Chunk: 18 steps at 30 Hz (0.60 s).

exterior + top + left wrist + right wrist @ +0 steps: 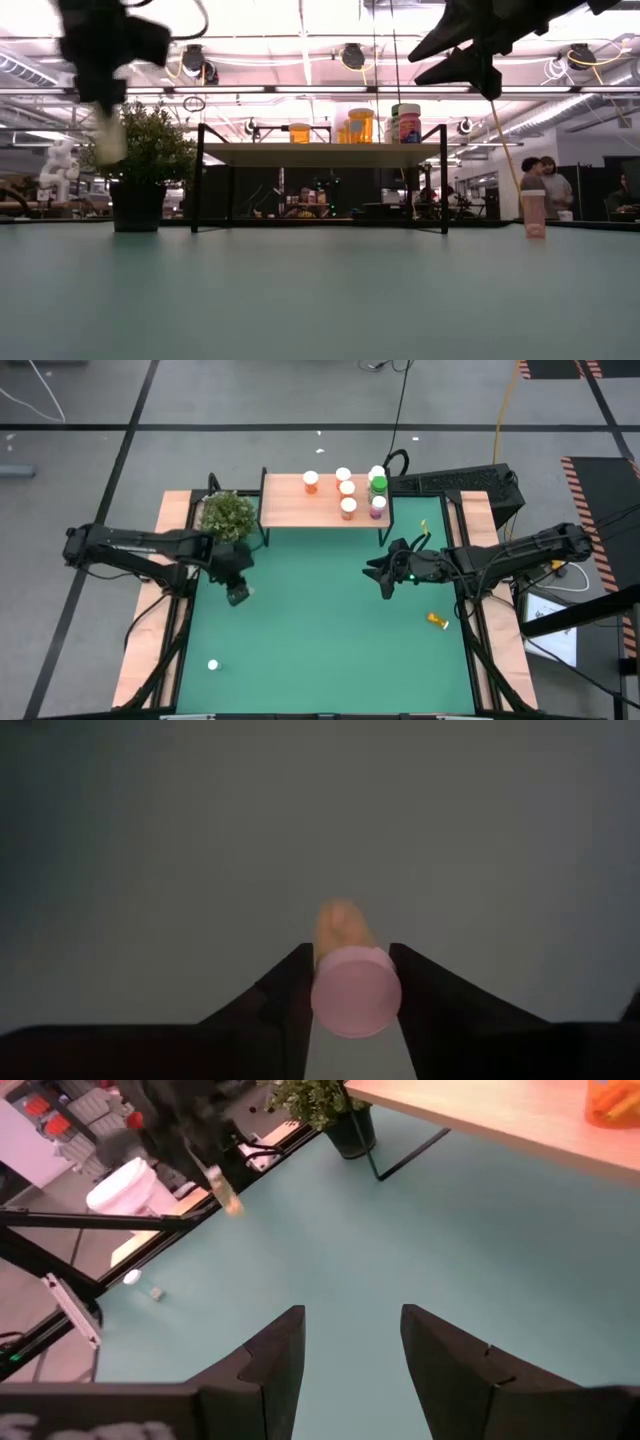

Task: Pick and place medicine bottles onto shelf by color
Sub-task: Put the small yellow medicine bottle on the shelf

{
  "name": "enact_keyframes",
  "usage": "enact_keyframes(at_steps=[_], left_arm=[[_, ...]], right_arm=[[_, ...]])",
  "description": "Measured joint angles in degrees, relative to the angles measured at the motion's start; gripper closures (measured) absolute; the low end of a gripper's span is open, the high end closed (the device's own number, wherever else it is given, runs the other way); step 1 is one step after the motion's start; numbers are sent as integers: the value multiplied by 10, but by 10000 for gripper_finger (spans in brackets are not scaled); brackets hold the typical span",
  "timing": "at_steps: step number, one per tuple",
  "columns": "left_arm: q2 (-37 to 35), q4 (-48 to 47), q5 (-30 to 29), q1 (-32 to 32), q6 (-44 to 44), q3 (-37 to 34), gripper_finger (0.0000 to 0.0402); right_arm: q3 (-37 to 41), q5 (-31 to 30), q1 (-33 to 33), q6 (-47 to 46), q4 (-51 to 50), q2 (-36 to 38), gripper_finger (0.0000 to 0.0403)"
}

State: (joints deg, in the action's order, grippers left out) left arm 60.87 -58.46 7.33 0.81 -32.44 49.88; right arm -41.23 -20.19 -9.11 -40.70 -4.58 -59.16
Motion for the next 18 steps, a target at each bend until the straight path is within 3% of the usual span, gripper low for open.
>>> enact_keyframes(at_steps=[8, 13, 18], left_arm=[[142, -93, -4, -116, 130, 214, 282], [286, -164, -5, -175, 135, 417, 282], [422, -224, -30, -213, 205, 621, 283]], right_arm=[[0, 41, 47, 42, -2, 0, 243], [0, 86, 78, 55, -5, 0, 243], [0, 118, 99, 66, -6, 0, 243]])
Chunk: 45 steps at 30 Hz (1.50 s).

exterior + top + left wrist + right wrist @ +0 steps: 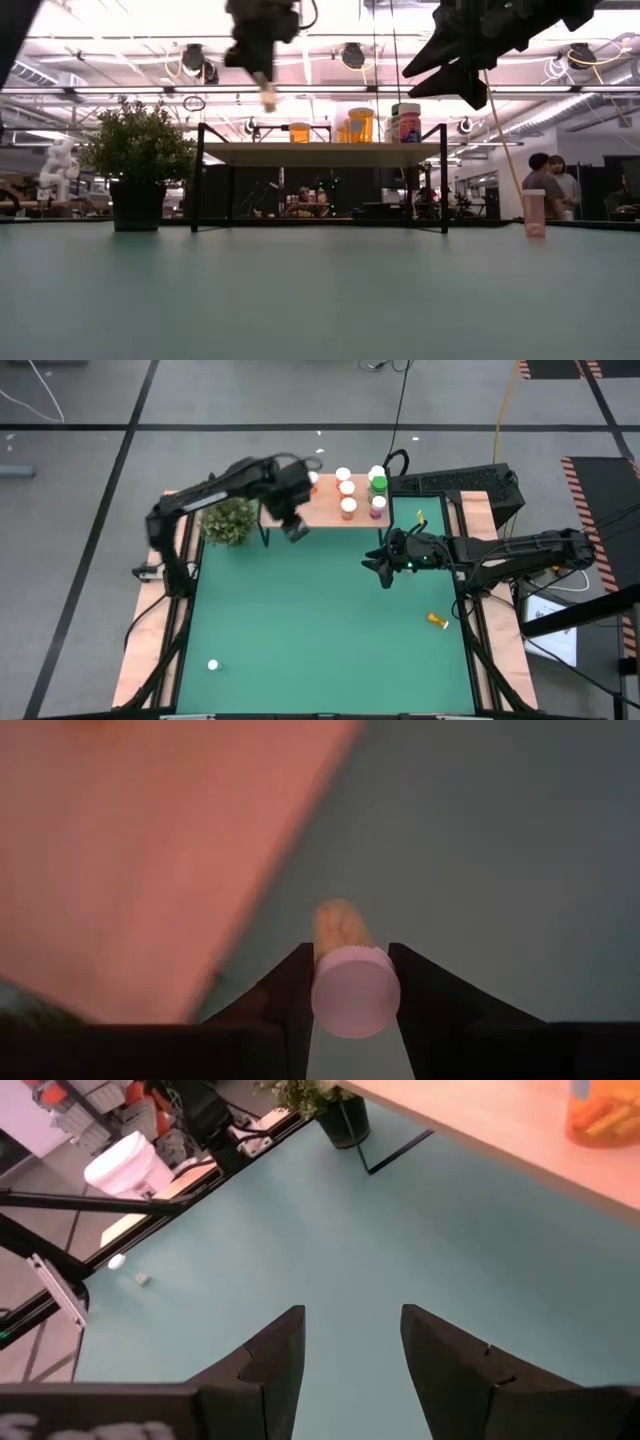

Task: Pick and place medicine bottles onto shelf by color
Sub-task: Put the small yellow medicine bottle on the shelf

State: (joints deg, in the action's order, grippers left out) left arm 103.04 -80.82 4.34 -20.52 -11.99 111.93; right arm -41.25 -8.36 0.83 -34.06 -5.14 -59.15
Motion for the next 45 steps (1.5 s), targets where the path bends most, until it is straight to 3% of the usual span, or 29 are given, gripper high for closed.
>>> enact_keyframes(at_steps=[4, 9, 17, 45], left_arm=[[76, -11, -20, -35, 25, 112, 282], [143, 1, -25, -82, 28, 174, 276], [190, 2, -13, -129, 18, 181, 275], [188, 30, 7, -127, 43, 178, 273]], right_arm=[[0, 11, 8, 8, -3, 0, 243], [0, 10, 20, 15, -3, 0, 243], [0, 10, 45, 30, -2, 0, 243], [0, 10, 63, 29, 2, 0, 243]])
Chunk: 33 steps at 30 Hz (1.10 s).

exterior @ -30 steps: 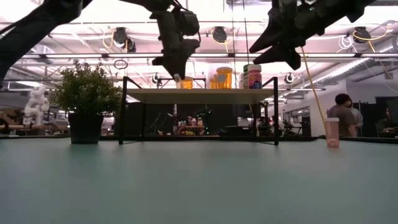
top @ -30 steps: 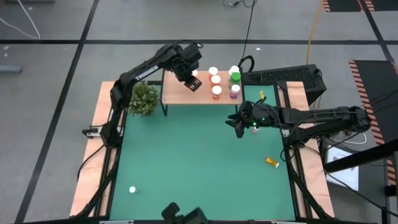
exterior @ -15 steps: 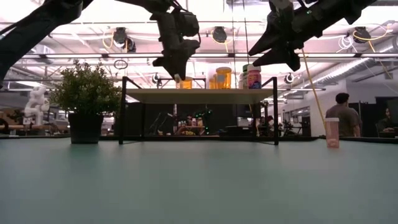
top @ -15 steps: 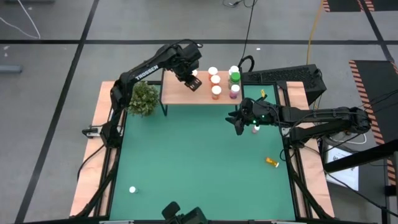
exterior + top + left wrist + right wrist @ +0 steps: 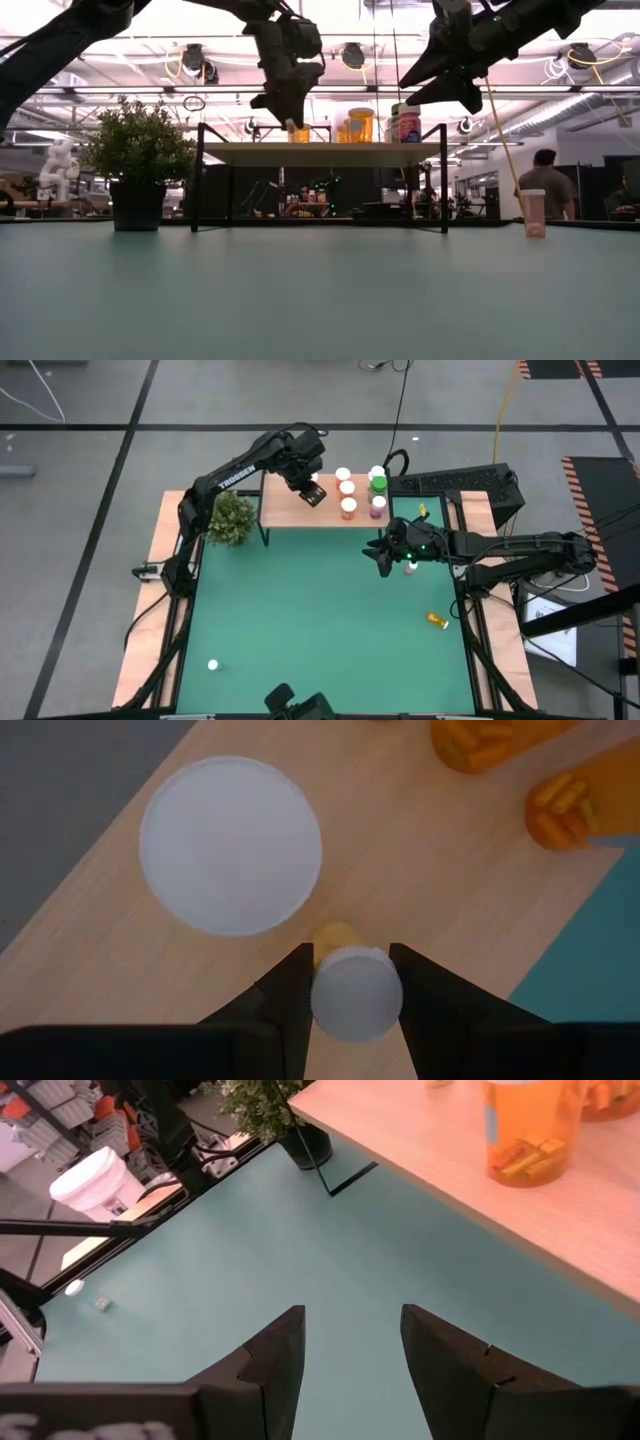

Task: Pick and place medicine bottles onto shelf by color
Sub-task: Put the small yellow medicine bottle on the shelf

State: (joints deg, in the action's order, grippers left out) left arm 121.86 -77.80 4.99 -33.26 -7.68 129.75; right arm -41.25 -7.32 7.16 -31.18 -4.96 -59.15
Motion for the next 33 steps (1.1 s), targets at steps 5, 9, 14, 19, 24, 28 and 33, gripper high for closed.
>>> enact_keyframes(at_steps=[5, 9, 14, 19, 24, 28, 33], left_arm=[[0, 5, 0, 0, 1, 0, 273], [0, 12, 0, 0, 1, 0, 273], [0, 12, 11, 0, 19, 0, 272], [0, 16, 11, 0, 26, 0, 272], [0, 15, 11, 0, 25, 0, 265], [0, 14, 7, 3, 26, 0, 231], [0, 14, -1, 5, 29, 0, 180]], right_arm=[[0, 1, -2, 0, 0, 0, 243], [0, 1, -2, 4, 0, 0, 243], [0, 1, -2, 4, -1, 0, 243], [0, 1, -2, 4, -8, 0, 243], [0, 3, -2, 2, -13, 0, 243], [0, 16, -2, -2, -13, 0, 243], [0, 17, -2, -7, -13, 0, 243]])
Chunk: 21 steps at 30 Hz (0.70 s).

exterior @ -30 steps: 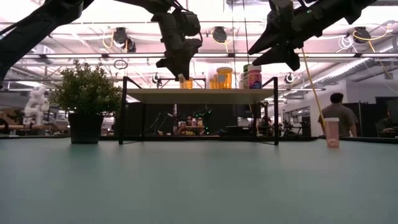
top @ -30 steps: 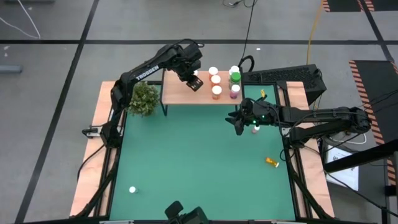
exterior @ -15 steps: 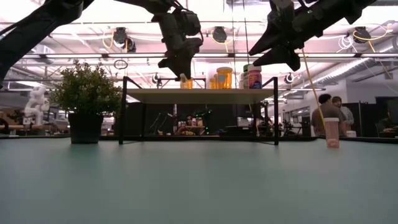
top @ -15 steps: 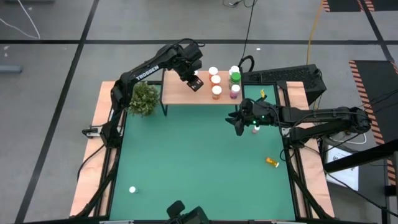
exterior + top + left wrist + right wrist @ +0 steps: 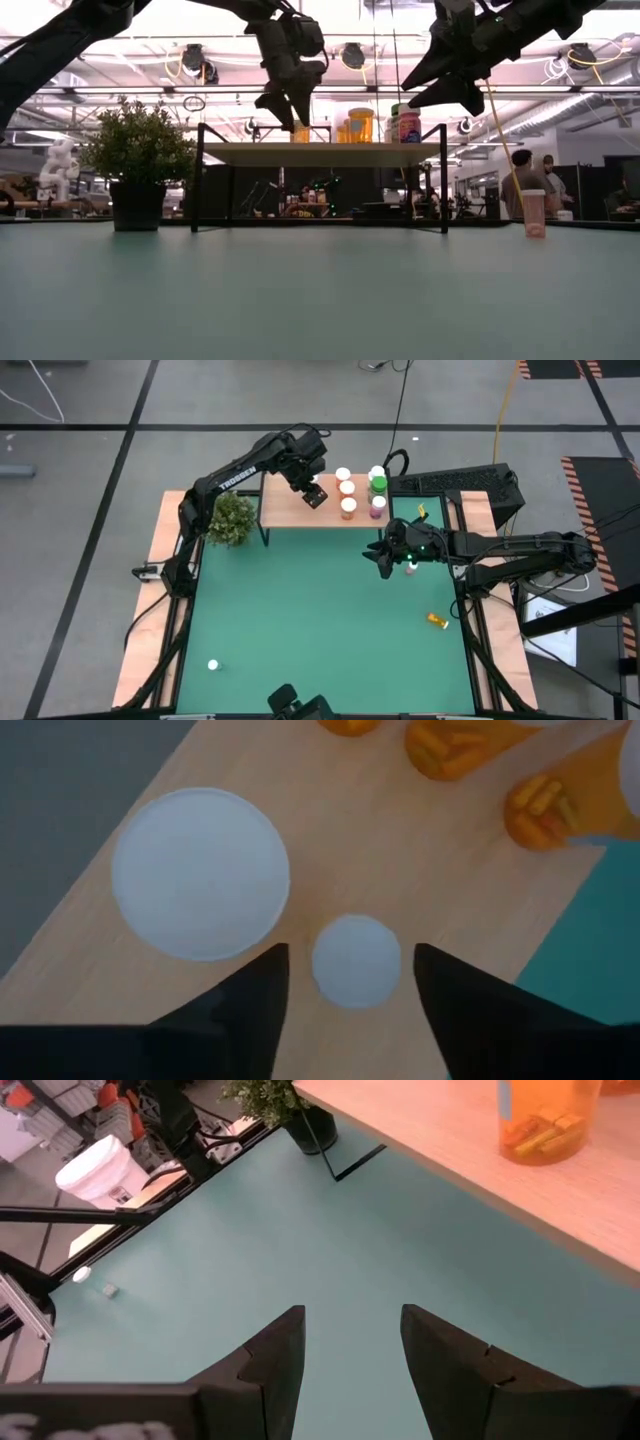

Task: Pick and place medicine bottles onto shelf by color
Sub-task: Put the small yellow medicine bottle on the shelf, then put the transparent medicine bottle on the shelf

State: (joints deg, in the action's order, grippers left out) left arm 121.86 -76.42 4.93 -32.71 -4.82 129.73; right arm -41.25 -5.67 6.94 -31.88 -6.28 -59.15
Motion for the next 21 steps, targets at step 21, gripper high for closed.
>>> enact_keyframes(at_steps=[21], left_arm=[[-259, -83, -62, 95, 104, -112, 169]], right_arm=[[0, -1, 0, 56, 0, 0, 243]])
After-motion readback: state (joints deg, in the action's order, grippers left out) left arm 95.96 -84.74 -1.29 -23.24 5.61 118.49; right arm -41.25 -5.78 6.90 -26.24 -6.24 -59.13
